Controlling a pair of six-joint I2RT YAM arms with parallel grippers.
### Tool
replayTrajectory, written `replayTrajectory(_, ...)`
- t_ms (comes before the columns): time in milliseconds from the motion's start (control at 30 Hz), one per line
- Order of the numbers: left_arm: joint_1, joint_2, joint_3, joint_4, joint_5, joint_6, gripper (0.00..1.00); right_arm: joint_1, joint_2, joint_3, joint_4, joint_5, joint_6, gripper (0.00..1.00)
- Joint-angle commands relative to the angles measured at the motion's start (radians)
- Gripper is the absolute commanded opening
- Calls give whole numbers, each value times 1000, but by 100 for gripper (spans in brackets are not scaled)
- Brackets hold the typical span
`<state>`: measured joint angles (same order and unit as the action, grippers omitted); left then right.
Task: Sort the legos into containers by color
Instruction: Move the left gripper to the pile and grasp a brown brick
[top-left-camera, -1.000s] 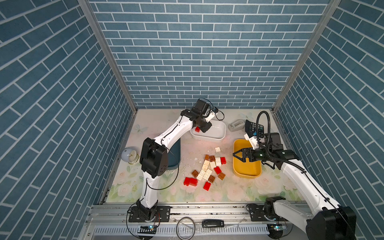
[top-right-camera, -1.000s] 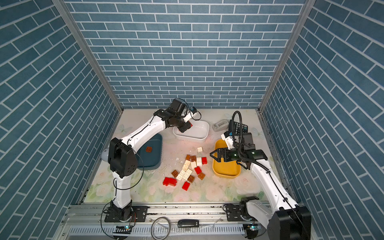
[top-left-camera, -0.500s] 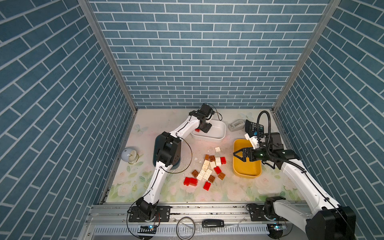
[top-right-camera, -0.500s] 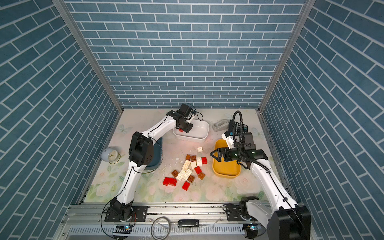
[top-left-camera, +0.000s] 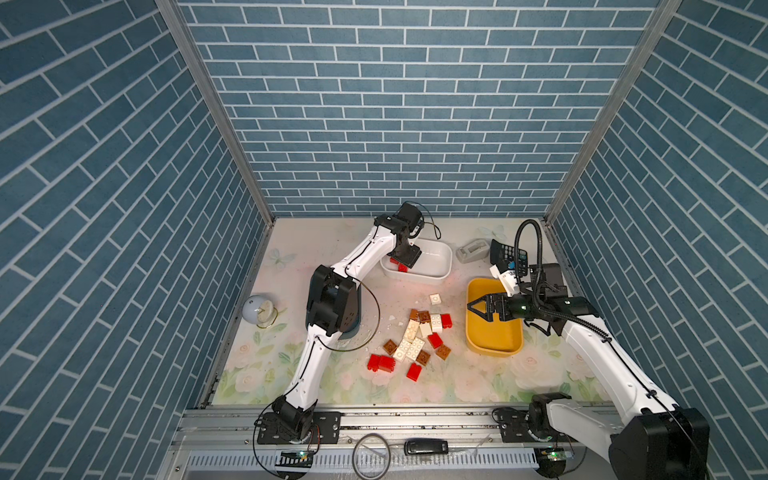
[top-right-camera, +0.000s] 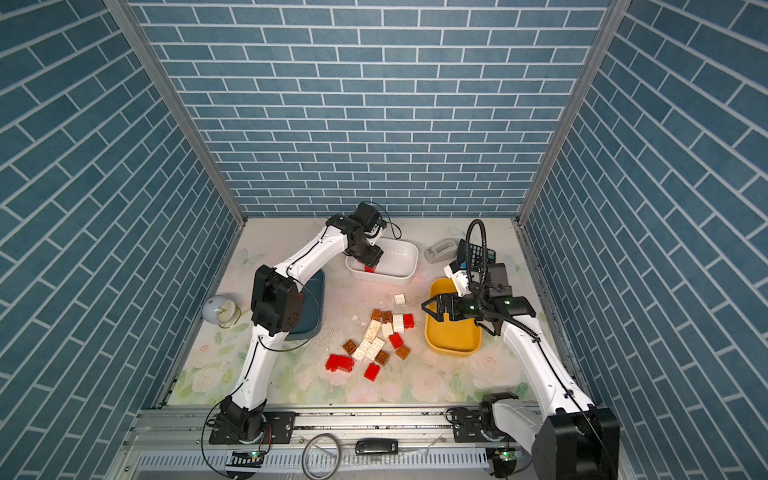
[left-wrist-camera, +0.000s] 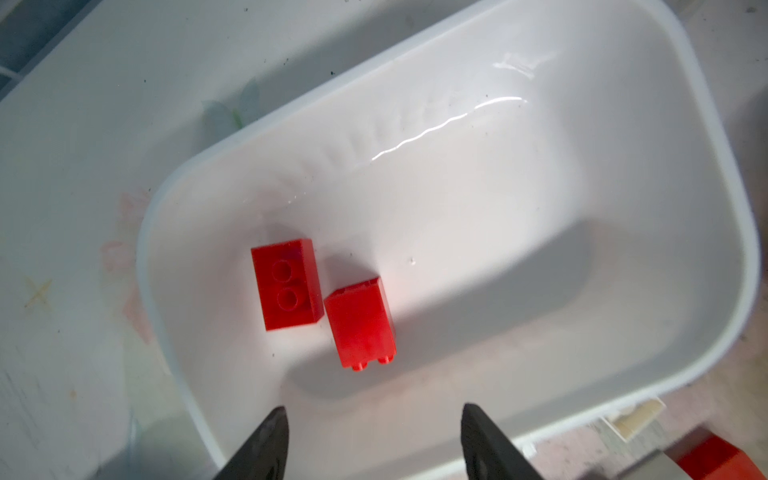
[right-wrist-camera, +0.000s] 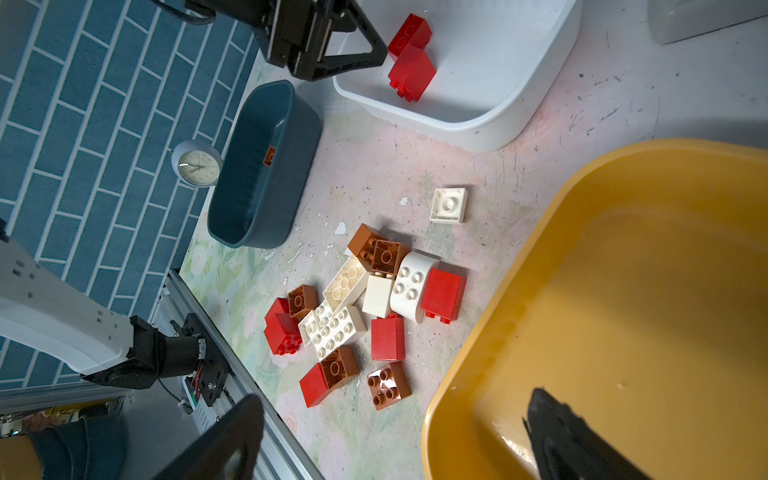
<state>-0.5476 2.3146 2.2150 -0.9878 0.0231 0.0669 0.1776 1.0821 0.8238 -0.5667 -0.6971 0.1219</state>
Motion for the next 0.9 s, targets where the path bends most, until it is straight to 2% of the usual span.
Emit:
replayTrajectory(0, -6, -131, -74, -74, 21, -49, 69, -5, 0, 22, -15, -13, -49, 99)
replayTrajectory(233, -63, -344, -364, -29, 25, -182, 72, -4, -5, 11, -12, -20, -44, 99)
replayTrajectory(400, -109, -453, -558, 68, 39, -323, 72, -4, -10, -3, -11, -26, -41, 99)
replayTrajectory(600, -169, -451, -672, 174, 28, -464, 70, -4, -17, -21, 3, -31, -23, 99)
replayTrajectory(867, -215, -364, -676, 205, 33, -474, 62, -4, -30, -36, -1, -25, -22, 99)
